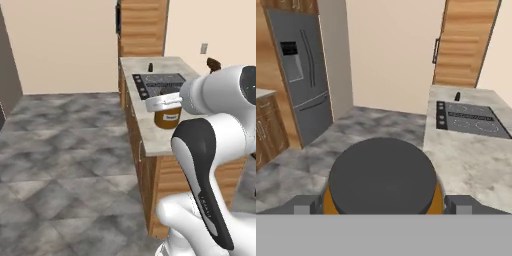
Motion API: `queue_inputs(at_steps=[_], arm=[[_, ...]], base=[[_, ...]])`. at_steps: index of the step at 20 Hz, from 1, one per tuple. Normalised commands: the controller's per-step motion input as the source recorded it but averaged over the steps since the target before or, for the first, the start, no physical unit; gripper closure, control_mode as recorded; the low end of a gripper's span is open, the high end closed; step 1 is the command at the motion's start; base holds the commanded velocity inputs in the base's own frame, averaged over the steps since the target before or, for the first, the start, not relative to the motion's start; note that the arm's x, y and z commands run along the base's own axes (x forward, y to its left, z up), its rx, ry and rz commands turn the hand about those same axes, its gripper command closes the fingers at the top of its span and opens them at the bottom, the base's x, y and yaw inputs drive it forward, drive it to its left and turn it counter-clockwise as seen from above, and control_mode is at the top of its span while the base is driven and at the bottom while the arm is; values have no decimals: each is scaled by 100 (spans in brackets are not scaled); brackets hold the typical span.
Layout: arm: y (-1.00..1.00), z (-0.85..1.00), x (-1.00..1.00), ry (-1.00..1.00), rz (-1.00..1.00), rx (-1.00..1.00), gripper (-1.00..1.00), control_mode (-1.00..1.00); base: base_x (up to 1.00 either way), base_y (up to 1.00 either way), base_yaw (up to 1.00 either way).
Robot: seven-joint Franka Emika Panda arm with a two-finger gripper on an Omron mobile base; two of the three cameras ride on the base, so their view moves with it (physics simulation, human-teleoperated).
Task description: Collect the turmeric, mayonnaise, and shaker from the cabinet and place them next to the stove.
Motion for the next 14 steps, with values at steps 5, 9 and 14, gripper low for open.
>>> queue_inputs(at_steps=[5,9,14], arm=[[0,0,0,0,0,0,100,100],[0,0,0,0,0,0,100,100],[0,0,0,0,0,0,100,100]], base=[[38,43,-56],[27,45,-56],[15,48,-55]])
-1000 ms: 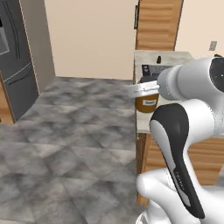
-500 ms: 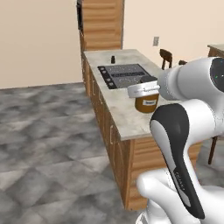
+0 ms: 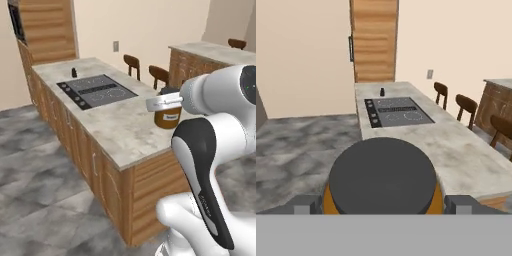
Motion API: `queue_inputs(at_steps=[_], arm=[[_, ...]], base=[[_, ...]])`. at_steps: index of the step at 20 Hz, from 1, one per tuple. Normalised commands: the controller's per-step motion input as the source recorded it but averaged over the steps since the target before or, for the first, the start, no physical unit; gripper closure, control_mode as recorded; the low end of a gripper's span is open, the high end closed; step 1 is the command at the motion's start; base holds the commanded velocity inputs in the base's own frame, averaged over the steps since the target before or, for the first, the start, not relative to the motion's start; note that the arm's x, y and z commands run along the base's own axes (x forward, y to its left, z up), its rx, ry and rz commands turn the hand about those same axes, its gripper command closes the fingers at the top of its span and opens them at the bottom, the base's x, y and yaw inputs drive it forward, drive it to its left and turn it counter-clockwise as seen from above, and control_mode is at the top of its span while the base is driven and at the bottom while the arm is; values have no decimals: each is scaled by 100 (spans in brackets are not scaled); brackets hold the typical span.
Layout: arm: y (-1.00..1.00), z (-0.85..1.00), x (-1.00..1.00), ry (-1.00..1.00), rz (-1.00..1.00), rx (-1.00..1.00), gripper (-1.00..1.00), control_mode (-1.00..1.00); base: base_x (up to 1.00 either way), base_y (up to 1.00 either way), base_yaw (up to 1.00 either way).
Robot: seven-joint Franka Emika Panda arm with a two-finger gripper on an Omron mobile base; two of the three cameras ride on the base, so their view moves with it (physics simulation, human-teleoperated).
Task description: Collect the turmeric, mayonnaise, and shaker from the cabinet and place them next to the stove.
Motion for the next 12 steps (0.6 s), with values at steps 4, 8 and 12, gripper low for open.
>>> queue_inputs(at_steps=[4,8,12], arm=[[0,0,0,0,0,0,100,100],[0,0,0,0,0,0,100,100],[0,0,0,0,0,0,100,100]], base=[[-1,56,-51],[-24,67,-44],[-25,85,-33]])
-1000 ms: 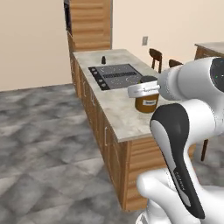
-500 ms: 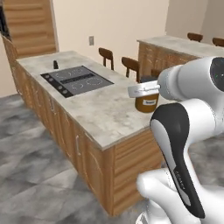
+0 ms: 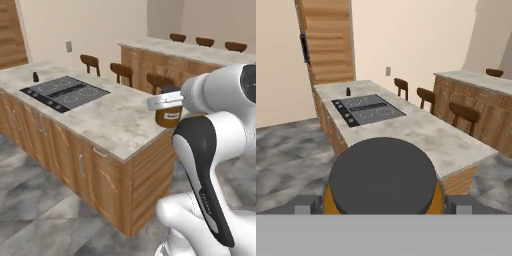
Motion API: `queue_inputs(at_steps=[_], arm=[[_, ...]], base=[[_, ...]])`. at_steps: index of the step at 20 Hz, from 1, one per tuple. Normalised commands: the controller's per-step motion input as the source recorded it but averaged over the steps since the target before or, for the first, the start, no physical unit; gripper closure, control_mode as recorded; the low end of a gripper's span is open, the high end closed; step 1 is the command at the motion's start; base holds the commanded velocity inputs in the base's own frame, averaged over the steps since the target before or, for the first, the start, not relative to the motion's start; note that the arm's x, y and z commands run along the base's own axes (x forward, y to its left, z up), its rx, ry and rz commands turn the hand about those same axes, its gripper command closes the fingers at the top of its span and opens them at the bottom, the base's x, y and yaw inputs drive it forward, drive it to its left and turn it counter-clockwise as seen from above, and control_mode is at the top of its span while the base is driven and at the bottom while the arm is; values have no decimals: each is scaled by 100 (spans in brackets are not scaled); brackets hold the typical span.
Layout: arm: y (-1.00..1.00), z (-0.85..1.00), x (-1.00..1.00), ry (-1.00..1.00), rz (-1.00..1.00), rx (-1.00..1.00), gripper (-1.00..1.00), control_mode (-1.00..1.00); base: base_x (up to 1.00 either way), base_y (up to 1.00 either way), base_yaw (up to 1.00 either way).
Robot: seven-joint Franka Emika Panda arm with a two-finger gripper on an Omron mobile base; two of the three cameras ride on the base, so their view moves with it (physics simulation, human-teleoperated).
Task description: Collect the turmeric, mayonnaise, and shaker from the cabinet and place them next to the stove.
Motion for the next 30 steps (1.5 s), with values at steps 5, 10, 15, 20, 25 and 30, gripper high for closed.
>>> queue_inputs(at_steps=[5,10,15,20,25,30], arm=[[0,0,0,0,0,0,100,100],[0,0,0,0,0,0,100,100],[0,0,0,0,0,0,100,100],[0,0,0,0,0,0,100,100],[0,0,0,0,0,0,100,100],[0,0,0,0,0,0,100,100]], base=[[-3,99,-30],[13,84,-44],[14,76,-47],[10,86,-43],[13,97,-39],[15,94,-40]])
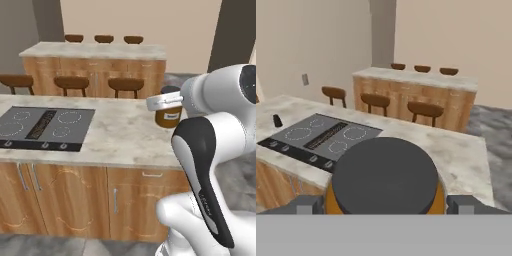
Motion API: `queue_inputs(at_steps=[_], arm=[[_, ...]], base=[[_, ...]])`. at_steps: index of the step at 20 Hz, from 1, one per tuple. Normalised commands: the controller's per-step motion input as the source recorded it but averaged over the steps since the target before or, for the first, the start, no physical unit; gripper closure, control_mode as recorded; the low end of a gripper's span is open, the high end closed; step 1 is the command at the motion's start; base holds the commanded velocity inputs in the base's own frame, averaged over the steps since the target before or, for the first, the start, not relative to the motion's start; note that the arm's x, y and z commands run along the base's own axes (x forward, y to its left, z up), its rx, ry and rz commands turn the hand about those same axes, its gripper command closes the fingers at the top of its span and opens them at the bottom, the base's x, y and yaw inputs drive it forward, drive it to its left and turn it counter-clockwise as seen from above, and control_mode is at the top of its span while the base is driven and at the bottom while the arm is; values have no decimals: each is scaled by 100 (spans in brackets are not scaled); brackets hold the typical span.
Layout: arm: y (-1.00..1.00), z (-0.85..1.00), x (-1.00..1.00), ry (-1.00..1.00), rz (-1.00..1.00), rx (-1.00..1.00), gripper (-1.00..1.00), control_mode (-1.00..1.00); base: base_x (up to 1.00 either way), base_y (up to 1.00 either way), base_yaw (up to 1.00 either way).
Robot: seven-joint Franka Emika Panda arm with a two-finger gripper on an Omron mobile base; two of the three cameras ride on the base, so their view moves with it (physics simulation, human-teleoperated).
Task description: Collect the turmeric, mayonnaise, and shaker from the cabinet and place them next to the stove.
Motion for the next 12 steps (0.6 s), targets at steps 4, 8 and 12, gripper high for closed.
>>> queue_inputs(at_steps=[4,8,12], arm=[[0,0,0,0,0,0,100,100],[0,0,0,0,0,0,100,100],[0,0,0,0,0,0,100,100]], base=[[17,93,-40],[20,92,-40],[42,87,-38]])
